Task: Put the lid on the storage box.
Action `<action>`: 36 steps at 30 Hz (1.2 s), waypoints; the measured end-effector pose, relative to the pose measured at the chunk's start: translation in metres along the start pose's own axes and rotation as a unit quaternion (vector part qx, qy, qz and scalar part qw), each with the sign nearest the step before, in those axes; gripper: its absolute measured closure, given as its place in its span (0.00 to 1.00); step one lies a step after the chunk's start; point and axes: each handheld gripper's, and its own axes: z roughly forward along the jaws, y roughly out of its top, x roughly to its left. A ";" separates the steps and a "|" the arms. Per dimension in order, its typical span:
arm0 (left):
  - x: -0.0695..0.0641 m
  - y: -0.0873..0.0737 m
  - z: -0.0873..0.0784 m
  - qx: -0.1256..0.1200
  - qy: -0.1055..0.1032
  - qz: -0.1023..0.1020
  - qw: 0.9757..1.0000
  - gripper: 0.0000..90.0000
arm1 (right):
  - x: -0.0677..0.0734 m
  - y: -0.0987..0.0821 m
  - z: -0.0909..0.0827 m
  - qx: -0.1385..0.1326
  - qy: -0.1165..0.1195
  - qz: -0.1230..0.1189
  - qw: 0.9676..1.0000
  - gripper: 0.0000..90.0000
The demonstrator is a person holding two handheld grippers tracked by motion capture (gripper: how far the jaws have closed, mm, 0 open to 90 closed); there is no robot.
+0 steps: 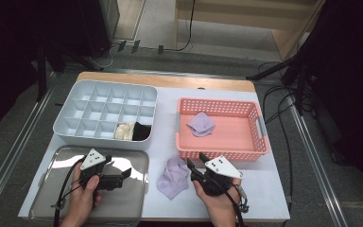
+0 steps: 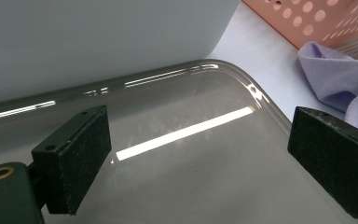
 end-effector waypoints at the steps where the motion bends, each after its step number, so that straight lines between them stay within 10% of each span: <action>1: 0.000 0.000 0.000 -0.001 -0.001 0.000 1.000 0.08 | -0.002 0.001 0.001 0.001 -0.004 -0.002 1.000 0.57; 36: 0.001 0.000 0.001 0.000 -0.002 -0.003 1.000 0.08 | -0.044 0.067 0.052 0.007 -0.070 0.006 0.998 0.60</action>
